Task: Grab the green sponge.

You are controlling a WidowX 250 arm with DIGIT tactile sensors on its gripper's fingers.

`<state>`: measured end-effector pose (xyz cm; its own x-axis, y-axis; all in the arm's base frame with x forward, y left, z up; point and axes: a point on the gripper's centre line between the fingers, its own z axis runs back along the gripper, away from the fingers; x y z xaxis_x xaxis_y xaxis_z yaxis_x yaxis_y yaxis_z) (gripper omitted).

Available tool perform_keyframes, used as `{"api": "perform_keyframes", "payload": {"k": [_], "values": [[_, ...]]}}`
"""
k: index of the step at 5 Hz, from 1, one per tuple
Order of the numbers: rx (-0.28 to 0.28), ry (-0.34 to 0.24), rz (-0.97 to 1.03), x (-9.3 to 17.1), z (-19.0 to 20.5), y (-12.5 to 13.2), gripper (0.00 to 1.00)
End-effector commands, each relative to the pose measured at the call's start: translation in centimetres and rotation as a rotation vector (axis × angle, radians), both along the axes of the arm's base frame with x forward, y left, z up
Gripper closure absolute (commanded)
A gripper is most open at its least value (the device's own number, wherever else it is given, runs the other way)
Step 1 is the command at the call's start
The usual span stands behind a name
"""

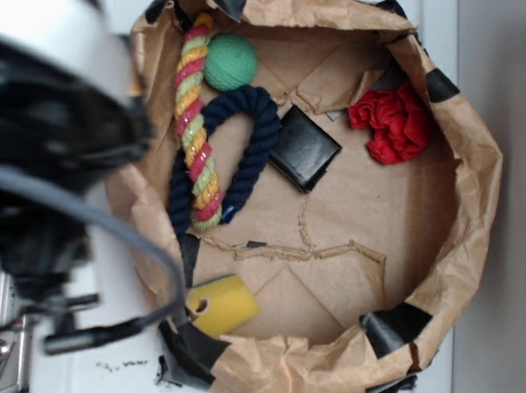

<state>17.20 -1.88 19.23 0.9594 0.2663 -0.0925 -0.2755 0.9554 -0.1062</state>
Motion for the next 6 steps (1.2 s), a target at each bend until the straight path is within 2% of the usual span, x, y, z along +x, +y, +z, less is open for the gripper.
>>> {"api": "perform_keyframes", "payload": {"k": [1,2,3,4,5,6], "values": [[-0.043,0.049,0.282,5.0,-4.0,2.1,0.0],[-0.067,0.095,0.329,6.3,-6.1,2.2,0.0],[-0.106,0.172,0.307,6.5,-9.6,-0.1,0.0],[-0.091,0.249,0.245,5.2,-11.9,-2.9,0.0],[-0.072,0.285,0.183,3.5,-14.4,-5.2,0.0],[-0.09,0.265,0.164,2.9,-15.5,-6.5,0.0]]}}
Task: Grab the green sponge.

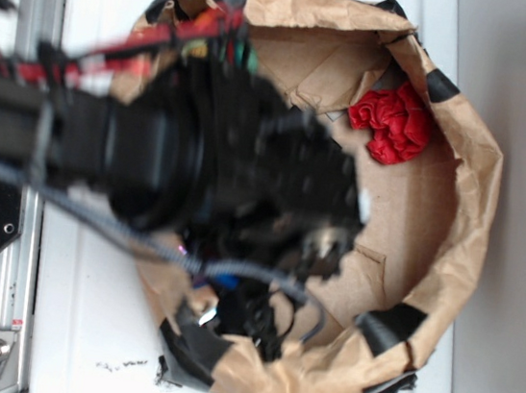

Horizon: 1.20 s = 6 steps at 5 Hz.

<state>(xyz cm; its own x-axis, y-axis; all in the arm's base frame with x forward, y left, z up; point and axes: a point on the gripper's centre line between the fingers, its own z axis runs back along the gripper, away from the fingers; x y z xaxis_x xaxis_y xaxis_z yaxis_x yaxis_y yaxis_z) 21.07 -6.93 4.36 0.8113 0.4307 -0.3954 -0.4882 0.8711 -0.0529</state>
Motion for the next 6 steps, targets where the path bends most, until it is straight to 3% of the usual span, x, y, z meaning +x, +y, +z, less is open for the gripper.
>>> {"api": "perform_keyframes", "payload": {"k": [1,2,3,4,5,6], "values": [[-0.09,-0.254,-0.06,-0.8,-1.3,-1.8,0.07],[-0.162,-0.442,-0.136,0.5,0.2,-0.4,1.0],[-0.17,-0.618,-0.258,2.4,2.9,1.4,1.0],[-0.148,-0.691,-0.301,3.9,5.1,2.3,1.0],[-0.084,-0.725,-0.355,4.5,7.9,3.0,1.0],[0.006,-0.71,-0.343,4.7,10.6,4.5,1.0]]}}
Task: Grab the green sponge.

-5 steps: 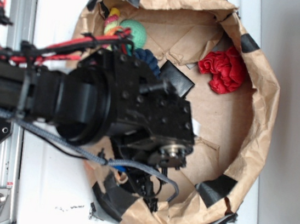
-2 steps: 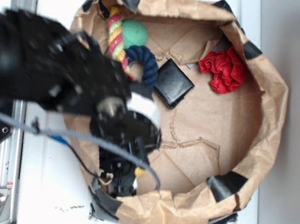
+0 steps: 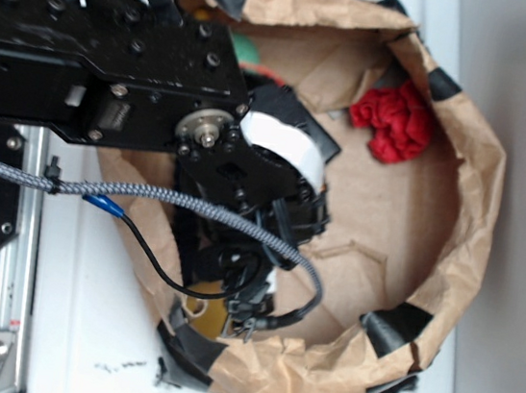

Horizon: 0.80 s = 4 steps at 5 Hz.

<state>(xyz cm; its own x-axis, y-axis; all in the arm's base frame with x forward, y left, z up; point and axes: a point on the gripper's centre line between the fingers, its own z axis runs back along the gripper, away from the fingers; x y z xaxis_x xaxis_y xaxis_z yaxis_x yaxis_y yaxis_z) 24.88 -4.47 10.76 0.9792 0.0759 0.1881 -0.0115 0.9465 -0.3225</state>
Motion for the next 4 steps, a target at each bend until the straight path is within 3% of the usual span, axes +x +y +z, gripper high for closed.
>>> {"api": "perform_keyframes", "payload": {"k": [1,2,3,4], "values": [[0.031,0.054,0.196,0.8,3.1,3.1,0.0],[-0.008,0.249,0.312,-0.2,0.1,1.6,0.0],[-0.037,0.368,0.352,-1.6,-2.1,-0.3,0.0],[-0.085,0.396,0.255,-1.6,-3.5,-2.7,0.0]]}}
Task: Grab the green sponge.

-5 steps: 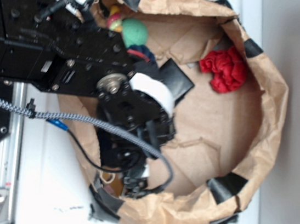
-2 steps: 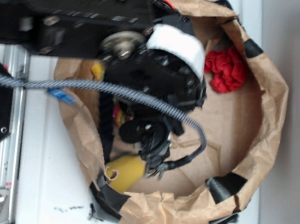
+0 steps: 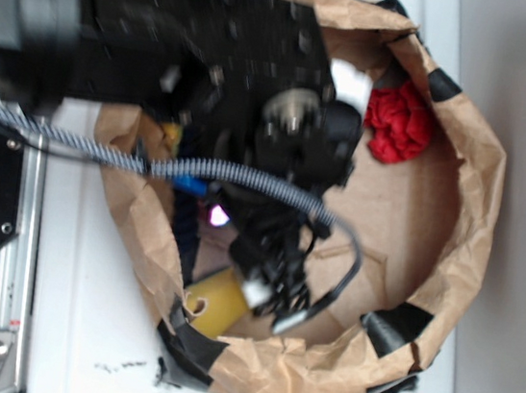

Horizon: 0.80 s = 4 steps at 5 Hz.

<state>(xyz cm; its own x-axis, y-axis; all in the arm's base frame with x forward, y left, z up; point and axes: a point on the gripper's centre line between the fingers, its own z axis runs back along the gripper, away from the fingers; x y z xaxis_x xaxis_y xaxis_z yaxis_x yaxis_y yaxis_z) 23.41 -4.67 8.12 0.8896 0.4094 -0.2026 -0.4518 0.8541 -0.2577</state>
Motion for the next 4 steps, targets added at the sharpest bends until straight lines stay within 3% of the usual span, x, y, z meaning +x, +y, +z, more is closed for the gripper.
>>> {"api": "perform_keyframes", "payload": {"k": [1,2,3,4], "values": [[-0.066,0.015,-0.138,-0.8,-2.6,-4.5,0.0],[-0.055,-0.026,-0.186,-1.1,-4.6,-5.3,0.0],[-0.047,-0.007,-0.198,-1.1,-5.8,-5.2,0.0],[-0.033,-0.016,-0.198,-1.4,-6.1,-5.0,1.0]]}}
